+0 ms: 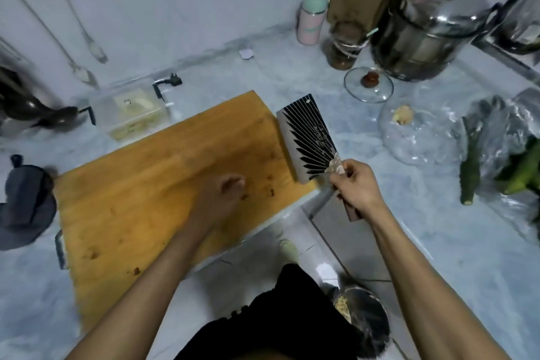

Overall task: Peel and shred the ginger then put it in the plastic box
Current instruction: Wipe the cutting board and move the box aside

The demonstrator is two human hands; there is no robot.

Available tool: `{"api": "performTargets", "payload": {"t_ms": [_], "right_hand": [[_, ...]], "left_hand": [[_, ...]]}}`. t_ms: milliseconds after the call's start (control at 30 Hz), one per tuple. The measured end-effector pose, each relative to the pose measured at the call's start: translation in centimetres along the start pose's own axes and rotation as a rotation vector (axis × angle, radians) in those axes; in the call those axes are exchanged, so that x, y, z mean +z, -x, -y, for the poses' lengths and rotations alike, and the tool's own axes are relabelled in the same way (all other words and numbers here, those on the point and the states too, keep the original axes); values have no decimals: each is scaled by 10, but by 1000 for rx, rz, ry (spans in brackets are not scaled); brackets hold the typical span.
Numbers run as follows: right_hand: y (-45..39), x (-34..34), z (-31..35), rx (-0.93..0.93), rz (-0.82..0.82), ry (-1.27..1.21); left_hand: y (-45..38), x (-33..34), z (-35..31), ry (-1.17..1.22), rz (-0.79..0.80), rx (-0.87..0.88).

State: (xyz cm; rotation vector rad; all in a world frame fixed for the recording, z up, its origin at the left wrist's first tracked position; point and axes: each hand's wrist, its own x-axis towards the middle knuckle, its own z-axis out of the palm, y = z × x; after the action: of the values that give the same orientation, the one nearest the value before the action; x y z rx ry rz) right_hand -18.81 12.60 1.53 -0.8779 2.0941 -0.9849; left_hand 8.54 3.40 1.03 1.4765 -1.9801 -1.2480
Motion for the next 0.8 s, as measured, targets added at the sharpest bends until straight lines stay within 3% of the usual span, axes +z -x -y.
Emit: {"api": "performTargets", "payload": {"t_ms": [133,367,500,634,800], "right_hand": [[-71,-5,10,24,93,59],[-175,1,19,-13,202,181],[-203,5,15,-48,277,413],[-202,12,14,-108,251,624],[-184,26,33,-229,154,521]], "left_hand": [[-38,18,-21,-31,-34,-87],[-90,37,-40,115,-47,-315],[-107,36,-33,145,-95,-373],[-119,35,-25,216,-141,-404],[-117,32,-22,383,-241,-444]]}}
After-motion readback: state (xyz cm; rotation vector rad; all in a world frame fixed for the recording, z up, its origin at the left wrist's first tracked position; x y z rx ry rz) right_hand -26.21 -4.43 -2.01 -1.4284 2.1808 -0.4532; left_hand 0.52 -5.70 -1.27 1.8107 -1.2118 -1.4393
